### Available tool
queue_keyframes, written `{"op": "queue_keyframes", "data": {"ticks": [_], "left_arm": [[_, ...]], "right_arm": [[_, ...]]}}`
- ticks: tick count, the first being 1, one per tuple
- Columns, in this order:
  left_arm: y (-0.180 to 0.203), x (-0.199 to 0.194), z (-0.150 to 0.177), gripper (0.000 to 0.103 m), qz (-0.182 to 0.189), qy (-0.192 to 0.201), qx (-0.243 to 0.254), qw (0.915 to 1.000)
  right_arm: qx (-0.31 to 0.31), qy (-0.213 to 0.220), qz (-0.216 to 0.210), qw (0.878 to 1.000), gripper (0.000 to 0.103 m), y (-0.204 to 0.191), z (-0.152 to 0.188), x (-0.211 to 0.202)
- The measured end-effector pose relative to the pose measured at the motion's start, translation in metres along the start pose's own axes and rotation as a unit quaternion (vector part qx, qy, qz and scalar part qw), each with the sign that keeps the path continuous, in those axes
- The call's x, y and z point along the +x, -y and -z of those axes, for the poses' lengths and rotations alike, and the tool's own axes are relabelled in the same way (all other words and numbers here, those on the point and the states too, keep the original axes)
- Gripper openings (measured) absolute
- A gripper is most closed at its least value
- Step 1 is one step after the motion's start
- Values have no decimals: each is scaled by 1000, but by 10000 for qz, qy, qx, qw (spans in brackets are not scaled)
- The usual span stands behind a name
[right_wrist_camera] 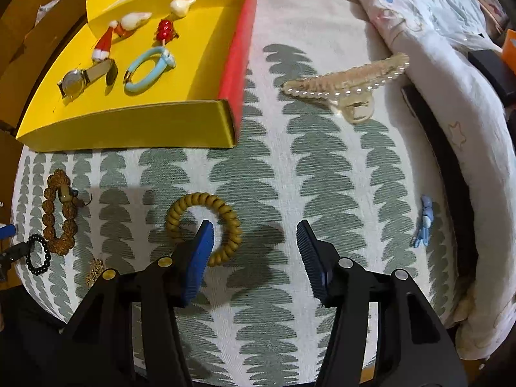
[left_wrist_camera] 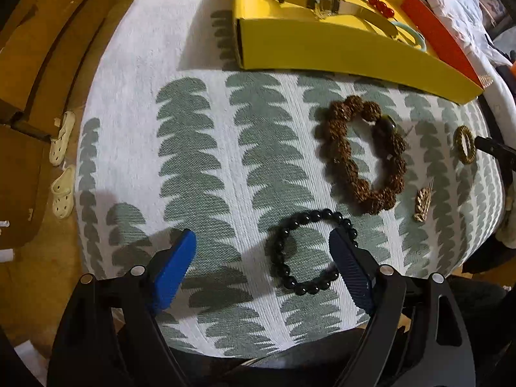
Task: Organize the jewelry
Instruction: 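Move both tools back over the bed toward the bracelets, then grasp the black bead bracelet with the left tool while the right tool grasps the wooden coil bracelet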
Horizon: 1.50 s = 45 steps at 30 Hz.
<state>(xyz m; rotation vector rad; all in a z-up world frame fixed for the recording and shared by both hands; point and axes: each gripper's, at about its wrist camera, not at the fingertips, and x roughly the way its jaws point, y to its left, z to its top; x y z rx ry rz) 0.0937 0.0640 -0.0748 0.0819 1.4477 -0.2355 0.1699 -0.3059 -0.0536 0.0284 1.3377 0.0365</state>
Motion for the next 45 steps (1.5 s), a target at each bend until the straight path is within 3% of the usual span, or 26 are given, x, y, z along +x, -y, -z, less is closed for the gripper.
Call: {"op": "queue_keyframes", "data": {"ticks": [7, 9, 19, 22, 24, 27, 31, 33, 36, 45], "left_arm": [[6, 11, 8, 83, -126, -152, 51, 9998], [15, 16, 4, 83, -143, -163, 73, 9997], [19, 22, 6, 83, -292, -152, 50, 9994], [23, 20, 9, 75, -278, -80, 74, 9996], [24, 16, 10, 62, -274, -31, 71, 9996], [28, 14, 11, 52, -292, -18, 141, 9995], [30, 14, 12, 44, -407, 12, 142, 9991], [29, 13, 12, 19, -300, 13, 98, 9995], [26, 8, 12, 12, -176, -31, 84, 9998], [35, 3, 14, 10, 114, -53, 138, 9998]], "right_arm": [[-106, -109, 51, 9999, 45, -14, -2, 11], [-117, -143, 92, 9998, 38, -16, -2, 15], [-182, -172, 216, 9995, 37, -22, -4, 26], [-214, -149, 222, 9994, 35, -22, -4, 28], [-272, -130, 264, 9992, 31, -24, -4, 28], [-341, -124, 296, 9989, 27, -28, -3, 29], [-348, -141, 297, 9989, 19, -34, -1, 31], [-334, -143, 284, 9989, 13, -37, 0, 33], [-303, -155, 218, 9992, 12, -32, -1, 30], [-254, -181, -89, 9995, 11, -16, -4, 21]]}}
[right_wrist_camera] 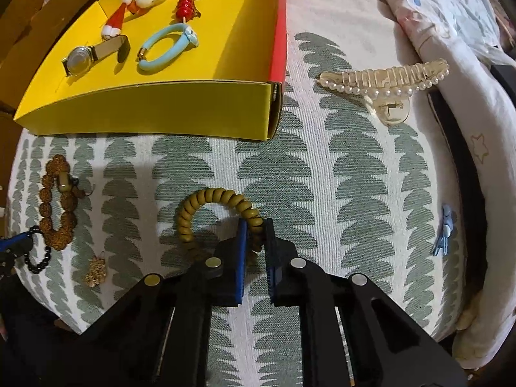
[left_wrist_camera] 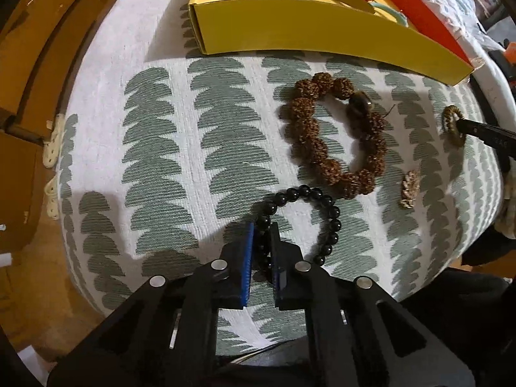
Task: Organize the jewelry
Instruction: 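Grasp the black bead bracelet with the left tool while the right tool grasps the wooden coil bracelet, then carry both bracelets into the yellow box and open both tools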
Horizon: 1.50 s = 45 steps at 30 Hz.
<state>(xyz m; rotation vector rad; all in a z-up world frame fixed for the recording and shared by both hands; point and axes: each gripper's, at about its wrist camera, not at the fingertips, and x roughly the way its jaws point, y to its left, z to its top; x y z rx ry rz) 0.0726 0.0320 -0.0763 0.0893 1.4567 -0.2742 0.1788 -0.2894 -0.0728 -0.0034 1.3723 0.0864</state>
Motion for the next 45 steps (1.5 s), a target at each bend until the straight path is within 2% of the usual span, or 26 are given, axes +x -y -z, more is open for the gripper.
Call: {"op": "queue_keyframes", "data": {"ticks": [11, 22, 24, 28, 29, 31, 36, 39, 45], "left_arm": [[17, -32, -3, 9, 281, 280, 106, 9992], [21, -66, 1, 9, 737, 652, 316, 9946], [20, -67, 0, 9, 750, 674, 344, 9943], [21, -60, -2, 9, 739, 602, 330, 9949], [22, -59, -1, 9, 737, 583, 330, 9950], [21, -59, -1, 9, 737, 569, 333, 9951], [19, -59, -1, 9, 737, 568, 321, 9951], [19, -59, -1, 9, 738, 556, 313, 9952], [20, -58, -1, 9, 746, 551, 302, 9952]], "right_arm": [[8, 215, -317, 9993, 11, 9, 4, -33], [-43, 593, -898, 9942, 10, -4, 8, -70], [-45, 548, -850, 9949, 10, -3, 7, -67], [7, 322, -457, 9984, 11, 2, 7, -48], [-31, 207, -412, 9989, 18, 1, 7, -41], [-50, 52, -326, 9994, 18, -2, 6, -31], [-45, 100, -184, 9998, 18, -5, 3, -28], [-43, 56, 47, 10000, 19, -4, 1, -23], [-36, -183, 182, 9997, 19, -1, 0, -8]]}}
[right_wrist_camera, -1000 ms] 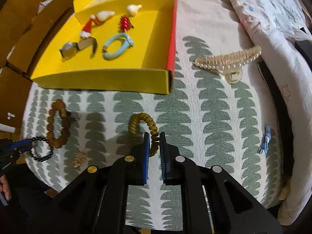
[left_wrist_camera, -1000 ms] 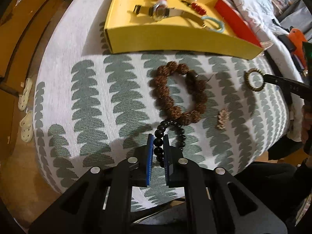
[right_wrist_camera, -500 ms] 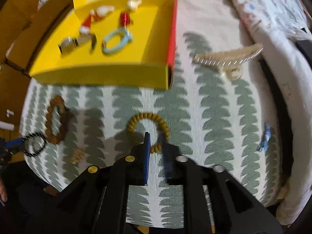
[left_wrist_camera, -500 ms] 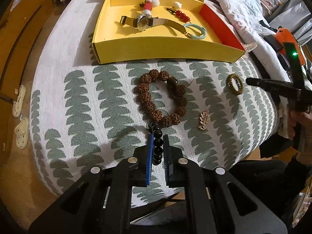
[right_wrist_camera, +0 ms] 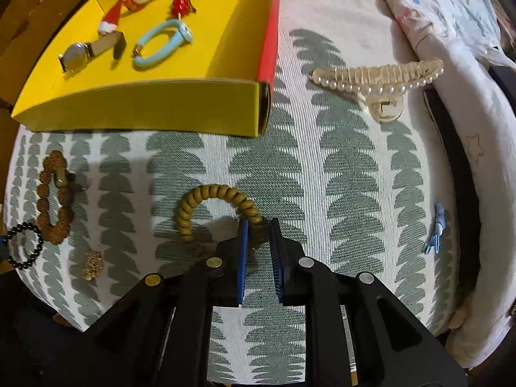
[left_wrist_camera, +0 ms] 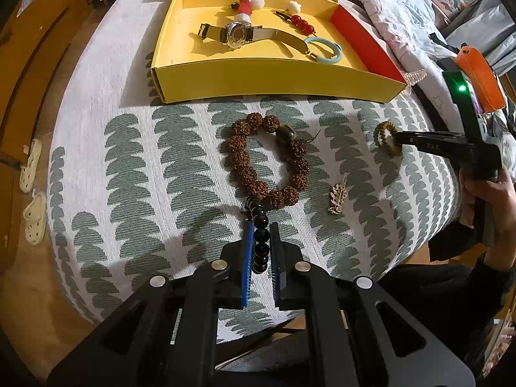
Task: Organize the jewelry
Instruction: 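Carry both bracelets into the yellow box and open both tools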
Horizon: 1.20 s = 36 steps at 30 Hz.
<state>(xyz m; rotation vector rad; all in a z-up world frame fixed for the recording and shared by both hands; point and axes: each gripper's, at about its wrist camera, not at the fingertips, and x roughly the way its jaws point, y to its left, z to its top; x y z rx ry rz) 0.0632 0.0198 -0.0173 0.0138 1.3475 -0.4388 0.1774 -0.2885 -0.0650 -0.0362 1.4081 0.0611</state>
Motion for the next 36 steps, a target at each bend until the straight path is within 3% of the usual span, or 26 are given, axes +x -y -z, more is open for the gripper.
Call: {"op": "queue_keyframes", "data": {"ticks": [7, 9, 11, 19, 26, 32, 36], "left_arm": [[0, 1, 0, 9, 6, -23, 3, 10000], [1, 1, 0, 9, 3, -16, -6, 10000], [1, 1, 0, 9, 17, -11, 0, 10000], [5, -9, 0, 9, 132, 99, 38, 9999], [10, -36, -9, 9, 456, 360, 89, 9983], [19, -60, -40, 9, 659, 658, 13, 9957], [28, -72, -74, 9, 676, 884, 29, 9938]], "right_arm": [[-62, -45, 126, 9999, 19, -3, -3, 10], [-54, -55, 177, 9998, 11, -4, -5, 12], [-55, -28, 216, 9997, 11, -11, -6, 13], [-94, 256, -171, 9995, 10, -16, 1, -17], [-136, 776, -908, 9927, 10, -14, 4, -62], [-198, 1163, -1391, 9832, 10, -19, -31, -94], [-204, 1161, -1363, 9836, 10, -25, -59, -91]]}}
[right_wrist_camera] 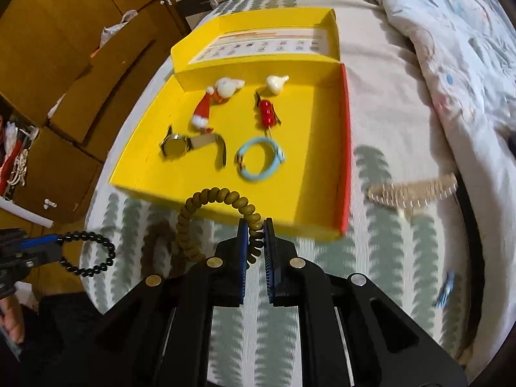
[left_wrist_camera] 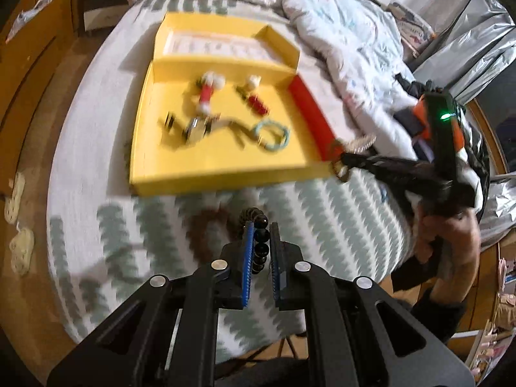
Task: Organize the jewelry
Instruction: 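Carry both bracelets into the yellow box and open both tools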
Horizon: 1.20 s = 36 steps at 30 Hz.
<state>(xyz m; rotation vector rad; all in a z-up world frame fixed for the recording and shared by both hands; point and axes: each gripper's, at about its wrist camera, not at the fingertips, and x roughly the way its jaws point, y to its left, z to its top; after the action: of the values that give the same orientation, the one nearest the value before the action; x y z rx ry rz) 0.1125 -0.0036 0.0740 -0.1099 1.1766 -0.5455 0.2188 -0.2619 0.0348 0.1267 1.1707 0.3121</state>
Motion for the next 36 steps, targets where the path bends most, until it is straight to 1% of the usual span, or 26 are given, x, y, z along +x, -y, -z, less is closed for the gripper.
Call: {"op": "queue_keyframes", "data": {"ticks": [2, 4, 6, 8, 10, 13, 16, 19, 22, 25, 29, 32, 35, 36], "left_arm": [[1, 5, -16, 9, -112, 16, -9, 9999], [-1, 15, -34, 9, -192, 5, -58, 9998], [-5, 28, -50, 9, -264, -36, -102, 9996], [-8, 42, -65, 9, -335, -92, -113, 9993], [-13, 64, -79, 9, -292, -234, -178, 9991], [-23, 88, -87, 9, -209, -477, -254, 9983], [-29, 108, -91, 9, -154, -713, -271, 9970], [-34, 117, -90, 9, -78, -812, -270, 9963], [-46, 127, -85, 9, -197, -955, -348, 9946], [-60, 133, -81, 9, -315, -1014, -439, 9934], [-69, 134, -81, 10, -290, -1013, -458, 9934], [-76, 144, -81, 10, -348, -1102, -468, 9922], [-85, 154, -79, 10, -424, -1219, -545, 9901], [-87, 155, -78, 10, -521, -1214, -550, 9897]], "right_arm": [[31, -80, -82, 9999, 10, 1, -13, 13], [63, -132, 12, 9999, 10, 3, -26, 29], [115, -267, -85, 9995, 10, 6, -36, 48], [141, -340, 3, 9993, 10, 10, -45, 60], [164, -437, -17, 9989, 10, 14, -53, 74], [225, -554, 114, 9981, 10, 21, -58, 88], [283, -651, 217, 9972, 10, 31, -58, 96], [252, -760, 313, 9963, 10, 33, -54, 100], [172, -865, 447, 9951, 10, 31, -49, 105], [112, -928, 502, 9944, 10, 27, -46, 108], [58, -942, 623, 9936, 10, 23, -44, 111], [20, -994, 729, 9924, 11, 21, -41, 117], [-10, -925, 751, 9929, 12, 16, -40, 119], [-2, -891, 733, 9933, 15, 16, -40, 118]]}}
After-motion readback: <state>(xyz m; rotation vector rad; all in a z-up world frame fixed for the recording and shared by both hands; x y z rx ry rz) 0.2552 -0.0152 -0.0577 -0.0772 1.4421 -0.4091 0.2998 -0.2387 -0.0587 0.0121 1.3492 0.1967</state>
